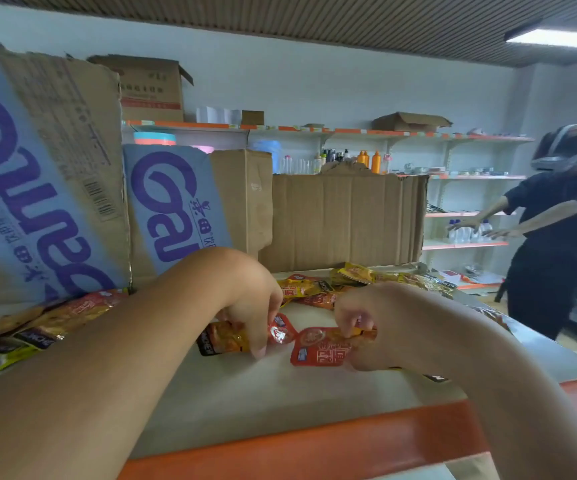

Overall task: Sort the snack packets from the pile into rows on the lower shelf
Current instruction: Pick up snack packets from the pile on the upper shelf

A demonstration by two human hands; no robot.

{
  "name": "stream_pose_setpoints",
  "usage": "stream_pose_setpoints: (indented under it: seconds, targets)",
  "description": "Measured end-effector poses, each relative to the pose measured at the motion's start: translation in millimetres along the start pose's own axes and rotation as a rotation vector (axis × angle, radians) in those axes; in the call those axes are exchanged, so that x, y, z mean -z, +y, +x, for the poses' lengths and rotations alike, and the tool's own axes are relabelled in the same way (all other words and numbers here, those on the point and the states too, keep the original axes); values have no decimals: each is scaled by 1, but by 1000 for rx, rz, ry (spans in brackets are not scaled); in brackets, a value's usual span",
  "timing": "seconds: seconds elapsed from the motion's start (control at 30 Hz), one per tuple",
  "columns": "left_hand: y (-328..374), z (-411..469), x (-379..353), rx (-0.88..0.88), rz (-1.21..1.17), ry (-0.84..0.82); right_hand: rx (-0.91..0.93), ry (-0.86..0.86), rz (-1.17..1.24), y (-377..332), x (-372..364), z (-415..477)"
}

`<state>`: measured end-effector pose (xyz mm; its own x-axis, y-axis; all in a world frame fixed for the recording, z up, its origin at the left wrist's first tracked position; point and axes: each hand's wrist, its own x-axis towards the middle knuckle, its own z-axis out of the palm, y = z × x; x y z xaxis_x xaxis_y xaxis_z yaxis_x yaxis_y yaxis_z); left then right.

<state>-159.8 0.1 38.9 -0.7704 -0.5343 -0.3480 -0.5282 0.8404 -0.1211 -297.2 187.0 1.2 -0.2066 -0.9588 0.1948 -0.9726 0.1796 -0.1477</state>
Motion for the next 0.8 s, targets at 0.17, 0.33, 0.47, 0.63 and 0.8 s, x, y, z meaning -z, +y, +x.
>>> stream_pose_setpoints:
  seconds: [0.17, 0.33, 0.47, 0.63, 0.8]
  targets:
    - [7, -19, 9, -6, 111, 250, -25, 223, 44, 6, 7, -24]
    - [-3, -66, 9, -41, 11, 617, 75, 482, 153, 7, 14, -33]
    - [-11, -106, -15, -61, 56, 902, 196, 653, 254, -17, 15, -26]
    - [-21, -151, -57, 6, 33, 1131, 348, 634, 370, -57, 5, -9]
    - [-39, -199, -95, 175, 25, 1243, 468, 582, 499, -107, -13, 8]
